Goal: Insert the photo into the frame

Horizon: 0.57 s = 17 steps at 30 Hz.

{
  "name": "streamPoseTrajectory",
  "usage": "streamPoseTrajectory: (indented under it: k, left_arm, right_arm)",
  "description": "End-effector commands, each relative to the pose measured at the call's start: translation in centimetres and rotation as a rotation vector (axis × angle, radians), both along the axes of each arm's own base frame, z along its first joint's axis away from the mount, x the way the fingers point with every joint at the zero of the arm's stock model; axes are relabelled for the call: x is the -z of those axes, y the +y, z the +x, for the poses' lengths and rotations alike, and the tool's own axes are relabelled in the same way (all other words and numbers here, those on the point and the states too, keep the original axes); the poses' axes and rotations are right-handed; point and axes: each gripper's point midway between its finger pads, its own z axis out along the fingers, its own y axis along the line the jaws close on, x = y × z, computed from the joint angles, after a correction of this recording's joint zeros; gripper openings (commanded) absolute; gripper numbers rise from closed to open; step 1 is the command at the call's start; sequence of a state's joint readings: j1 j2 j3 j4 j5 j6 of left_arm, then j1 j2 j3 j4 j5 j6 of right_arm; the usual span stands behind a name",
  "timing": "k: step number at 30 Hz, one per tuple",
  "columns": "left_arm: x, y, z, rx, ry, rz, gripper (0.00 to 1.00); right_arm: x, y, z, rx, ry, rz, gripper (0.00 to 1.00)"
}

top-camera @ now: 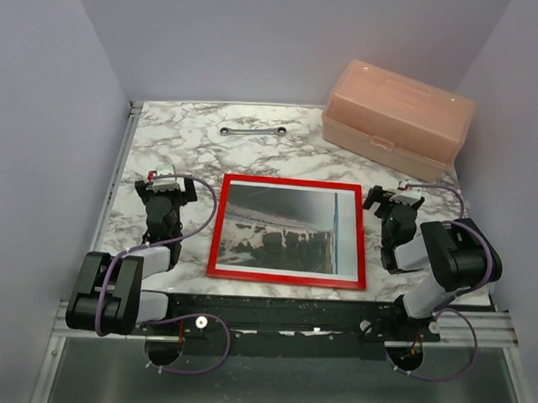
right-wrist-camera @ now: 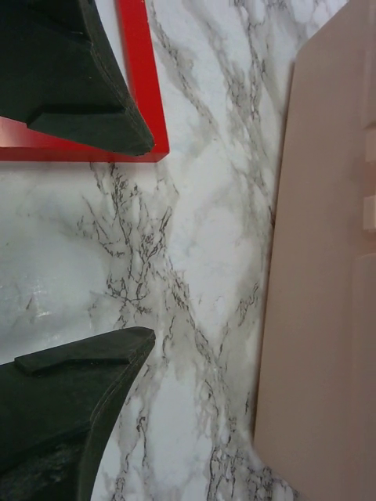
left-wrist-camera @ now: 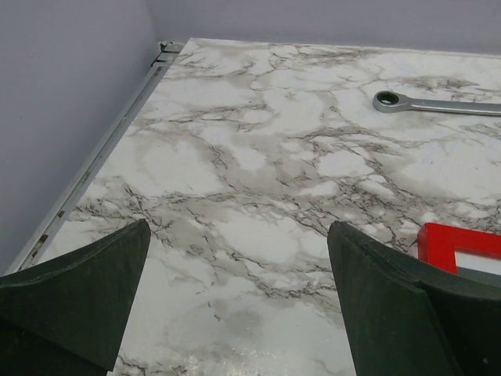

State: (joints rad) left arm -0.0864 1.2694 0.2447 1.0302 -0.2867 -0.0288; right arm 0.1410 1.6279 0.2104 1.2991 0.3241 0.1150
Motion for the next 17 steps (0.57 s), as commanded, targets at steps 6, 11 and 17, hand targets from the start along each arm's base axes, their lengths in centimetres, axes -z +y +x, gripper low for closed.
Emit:
streamPoseTrajectory:
  k: [6,11,17]
  left_arm:
    - [-0.71,-0.61,-0.01,0.041,-0.053,-0.010,0.99]
    - [-0.82,-0.65,0.01,0.043,-0.059,-0.008,0.98]
    - [-0.77,-0.67,0.10,0.045,-0.055,-0.008,0.98]
  right_arm:
    - [-2.02,-0.32,0.81,0.019,-0.084,0.008,1.00]
    - [-1.91,-0.33,0.78,0.020,-0.079,0.008,1.00]
    - [-1.93,-0.34,0.78,0.021,-0.080,0.008,1.00]
